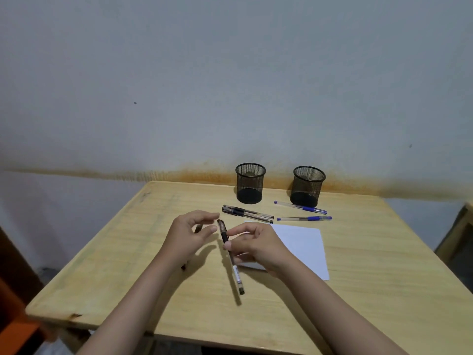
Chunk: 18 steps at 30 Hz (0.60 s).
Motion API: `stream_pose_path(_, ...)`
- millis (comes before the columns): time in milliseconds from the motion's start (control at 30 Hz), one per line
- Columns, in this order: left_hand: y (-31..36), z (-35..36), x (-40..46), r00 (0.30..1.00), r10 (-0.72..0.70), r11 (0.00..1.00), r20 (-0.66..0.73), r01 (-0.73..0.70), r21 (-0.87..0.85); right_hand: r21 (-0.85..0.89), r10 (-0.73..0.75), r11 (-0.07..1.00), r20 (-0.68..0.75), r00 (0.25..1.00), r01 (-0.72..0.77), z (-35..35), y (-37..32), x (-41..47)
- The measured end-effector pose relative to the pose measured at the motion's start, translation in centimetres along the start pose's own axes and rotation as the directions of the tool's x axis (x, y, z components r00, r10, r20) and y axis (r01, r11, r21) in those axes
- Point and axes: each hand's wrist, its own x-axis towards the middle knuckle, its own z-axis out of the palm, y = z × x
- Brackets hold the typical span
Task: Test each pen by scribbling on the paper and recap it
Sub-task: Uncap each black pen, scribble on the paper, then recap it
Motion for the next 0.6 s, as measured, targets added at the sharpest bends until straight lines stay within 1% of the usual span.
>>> stream_pose_path(67,-0.9,-0.9,-0.1,0.996,-0.062,0.996,-0.070,0.066,0.067,-0.029,0.029,0.999,-0.055,0.998,-0.031,0.8,-0.1,1.1)
stream_pose_path(100,-1.4,-1.5,-0.3,0.989,-0.113,0.990,-0.093,0.120,0.073,-0.050,0.035,0.998,-0.094,0.995,-0.039,1.2,-0.1,1.7)
stream_pose_path(133,-2.3,-2.2,-0.4,0.982,-0.162,0.982,-0.094,0.170,0.082,-0.071,0.033,0.997,-0.130,0.991,-0.043,1.5,0.0,2.4)
stream_pose_path(167,-3.2,-3.0,-0.4,0.976,-0.197,0.968,-0.087,0.208,0.137,-0.090,0.032,0.995,-0.158,0.987,-0.046,1.9,0.1,3.0)
stream_pose_path(200,-4.3,-3.9,-0.4,0.975,-0.212,0.941,-0.071,0.223,0.256,-0.112,0.031,0.992,-0.174,0.984,-0.051,2.4,0.3,3.7)
stream_pose_path(267,-6.1,-5.2,-0.5,0.971,-0.239,0.834,-0.012,0.212,0.510,-0.163,0.038,0.984,-0.196,0.980,-0.071,3.3,0.9,5.1)
stream_pose_path(333,-7.0,-5.5,-1.0,0.957,-0.289,0.753,0.030,0.208,0.624,-0.218,0.048,0.971,-0.211,0.976,-0.095,4.1,1.6,6.5)
stream_pose_path(400,-7.6,-5.2,-1.4,0.955,-0.289,0.717,0.065,0.171,0.676,-0.307,0.037,0.945,-0.237,0.971,-0.111,4.7,2.2,7.9)
stream_pose_path(500,-7.7,-5.0,-1.4,0.963,-0.262,0.707,0.066,0.145,0.692,-0.448,-0.019,0.887,-0.276,0.961,-0.112,5.2,2.8,9.4)
stream_pose_path(600,-7.9,-5.2,-1.4,0.966,-0.249,0.716,0.063,0.140,0.684,-0.505,-0.034,0.856,-0.271,0.962,-0.112,5.4,2.9,10.0)
